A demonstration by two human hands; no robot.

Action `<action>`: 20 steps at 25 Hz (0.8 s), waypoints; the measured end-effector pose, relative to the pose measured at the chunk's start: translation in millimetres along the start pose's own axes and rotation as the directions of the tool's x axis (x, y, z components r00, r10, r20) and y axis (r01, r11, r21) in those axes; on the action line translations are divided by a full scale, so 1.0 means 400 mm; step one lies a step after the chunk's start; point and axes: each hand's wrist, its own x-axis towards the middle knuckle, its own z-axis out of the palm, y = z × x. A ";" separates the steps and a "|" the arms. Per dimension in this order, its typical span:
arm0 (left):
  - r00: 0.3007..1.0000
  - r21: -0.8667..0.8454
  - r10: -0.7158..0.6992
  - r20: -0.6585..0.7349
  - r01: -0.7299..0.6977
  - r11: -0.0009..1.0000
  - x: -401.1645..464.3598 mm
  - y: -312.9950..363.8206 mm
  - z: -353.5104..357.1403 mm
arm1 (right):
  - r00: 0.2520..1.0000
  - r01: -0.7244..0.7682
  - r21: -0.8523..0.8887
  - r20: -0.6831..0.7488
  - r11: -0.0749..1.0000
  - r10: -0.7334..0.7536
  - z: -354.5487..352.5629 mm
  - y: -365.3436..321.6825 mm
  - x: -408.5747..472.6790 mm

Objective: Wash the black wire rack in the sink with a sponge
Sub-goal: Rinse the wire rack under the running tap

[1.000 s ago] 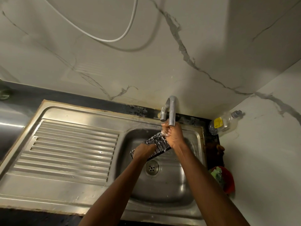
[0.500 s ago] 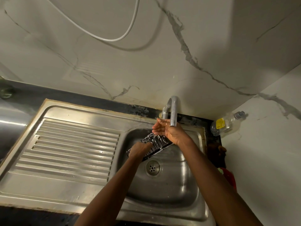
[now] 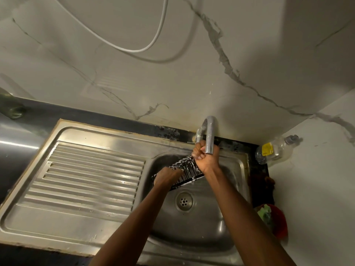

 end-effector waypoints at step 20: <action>1.000 -0.036 -0.012 0.005 0.012 0.999 0.001 0.004 0.050 | 0.994 -0.086 -0.445 -0.095 0.892 0.048 -0.024 -0.009 -0.030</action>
